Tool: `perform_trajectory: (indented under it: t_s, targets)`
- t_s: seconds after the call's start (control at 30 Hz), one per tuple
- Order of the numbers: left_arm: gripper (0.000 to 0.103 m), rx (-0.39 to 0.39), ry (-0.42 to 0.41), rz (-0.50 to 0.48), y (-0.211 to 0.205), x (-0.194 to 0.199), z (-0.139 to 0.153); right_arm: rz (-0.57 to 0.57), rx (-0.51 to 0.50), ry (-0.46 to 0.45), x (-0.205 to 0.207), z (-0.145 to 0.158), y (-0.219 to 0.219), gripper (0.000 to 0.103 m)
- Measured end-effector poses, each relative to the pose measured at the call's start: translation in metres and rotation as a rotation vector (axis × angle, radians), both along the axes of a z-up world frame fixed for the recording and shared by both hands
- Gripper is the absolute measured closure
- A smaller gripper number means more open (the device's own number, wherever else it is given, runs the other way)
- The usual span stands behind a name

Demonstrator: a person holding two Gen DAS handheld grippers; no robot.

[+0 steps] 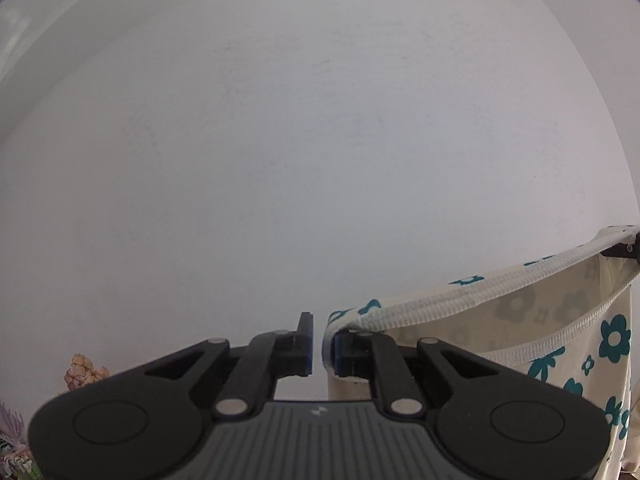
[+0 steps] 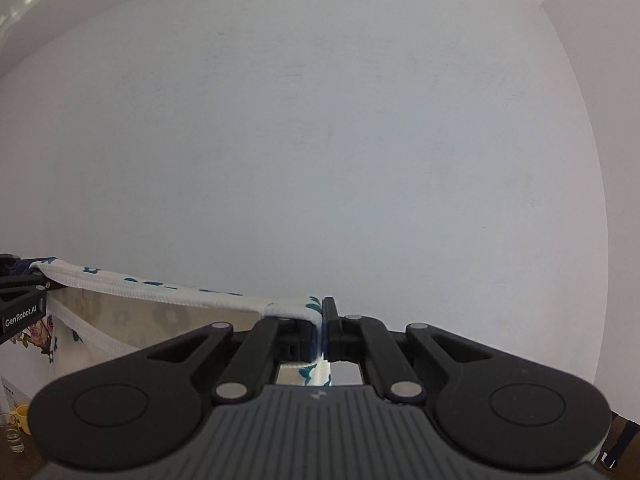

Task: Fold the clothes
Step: 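Lift the dress hem high with both grippers, stretching it between them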

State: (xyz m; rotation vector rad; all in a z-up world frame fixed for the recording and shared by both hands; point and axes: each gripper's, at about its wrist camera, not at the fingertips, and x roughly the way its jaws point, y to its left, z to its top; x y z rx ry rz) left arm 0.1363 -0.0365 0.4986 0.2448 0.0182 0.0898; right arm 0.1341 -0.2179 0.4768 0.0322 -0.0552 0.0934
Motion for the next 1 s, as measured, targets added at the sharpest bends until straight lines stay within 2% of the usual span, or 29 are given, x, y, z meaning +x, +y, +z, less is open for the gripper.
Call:
perform_trajectory:
  t_s: [0.07, 0.13, 0.17, 0.2, 0.23, 0.3, 0.4, 0.53, 0.63, 0.77, 1.0]
  targets:
    - [0.093, -0.045, 0.04, -0.024, 0.005, 0.007, 0.0, -0.002, 0.0, 0.025, 0.003, 0.0, 0.0, 0.101]
    - [0.094, -0.023, 0.092, 0.008, 0.001, 0.021, -0.008, -0.062, -0.057, 0.08, 0.016, -0.006, 0.006, 0.101]
    - [0.094, -0.016, 0.112, 0.021, -0.001, 0.027, -0.011, -0.052, -0.052, 0.11, 0.029, -0.012, 0.013, 0.101]
    - [0.095, -0.04, 0.087, 0.006, -0.001, 0.025, -0.013, -0.034, -0.035, 0.122, 0.032, -0.015, 0.013, 0.101]
    - [0.095, -0.062, 0.073, -0.011, 0.0, 0.025, -0.015, -0.013, -0.014, 0.113, 0.032, -0.016, 0.012, 0.101]
    - [0.095, -0.054, 0.119, -0.014, -0.004, 0.031, -0.018, -0.029, -0.014, 0.099, 0.034, -0.017, 0.012, 0.101]
    - [0.095, -0.073, 0.149, -0.056, -0.005, 0.032, -0.019, -0.06, -0.057, 0.149, 0.044, -0.022, 0.017, 0.101]
    - [0.091, -0.112, 0.165, -0.114, -0.004, 0.027, -0.016, -0.043, -0.028, 0.128, 0.042, -0.024, 0.009, 0.101]
    - [0.09, -0.054, 0.142, -0.103, -0.013, 0.021, -0.017, -0.04, -0.019, 0.122, 0.04, -0.027, 0.003, 0.101]
    - [0.094, 0.025, 0.108, -0.072, -0.03, 0.012, -0.019, -0.041, -0.036, 0.108, 0.033, -0.03, 0.0, 0.101]
    - [0.095, 0.069, 0.04, -0.028, -0.048, -0.001, -0.012, -0.049, -0.05, 0.079, 0.021, -0.027, -0.005, 0.101]
